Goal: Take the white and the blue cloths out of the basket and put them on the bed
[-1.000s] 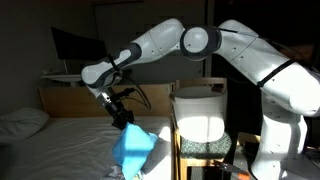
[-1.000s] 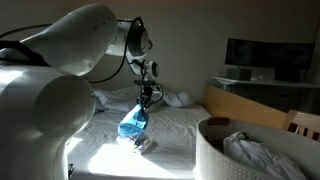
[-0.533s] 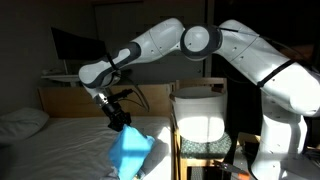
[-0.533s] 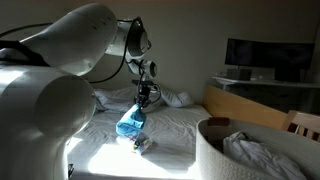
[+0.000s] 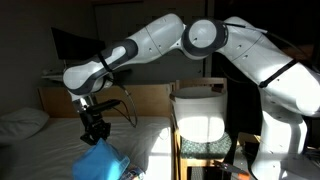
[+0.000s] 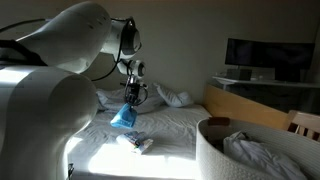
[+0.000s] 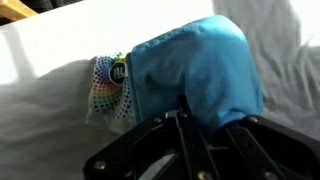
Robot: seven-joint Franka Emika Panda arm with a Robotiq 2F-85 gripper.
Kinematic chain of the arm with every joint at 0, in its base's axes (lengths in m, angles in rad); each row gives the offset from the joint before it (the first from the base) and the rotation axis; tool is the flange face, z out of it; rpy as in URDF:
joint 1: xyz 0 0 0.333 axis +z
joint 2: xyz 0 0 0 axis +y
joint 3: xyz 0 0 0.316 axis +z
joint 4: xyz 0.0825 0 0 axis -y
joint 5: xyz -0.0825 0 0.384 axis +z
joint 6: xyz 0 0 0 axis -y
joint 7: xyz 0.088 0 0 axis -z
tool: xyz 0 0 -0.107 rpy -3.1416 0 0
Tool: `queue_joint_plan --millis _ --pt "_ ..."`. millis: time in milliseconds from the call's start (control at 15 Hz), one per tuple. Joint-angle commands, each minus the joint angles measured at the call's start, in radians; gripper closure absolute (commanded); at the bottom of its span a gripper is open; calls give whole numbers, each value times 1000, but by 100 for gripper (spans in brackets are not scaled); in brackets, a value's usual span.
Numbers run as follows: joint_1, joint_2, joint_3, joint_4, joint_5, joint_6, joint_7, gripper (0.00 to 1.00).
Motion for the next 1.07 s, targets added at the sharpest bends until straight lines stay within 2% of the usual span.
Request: queue_joint_plan --millis 0,467,733,800,867,1000 --pt "19 75 -56 24 -43 -5 86 92" --pt "-30 282 -162 178 -68 -134 150 91" --pt "-48 371 -186 292 -62 -252 183 92" --pt "-49 382 -187 315 -64 -286 185 59" --pt "-49 394 -188 338 -65 -318 185 57" --pt "-48 413 -187 389 -68 -397 175 45"
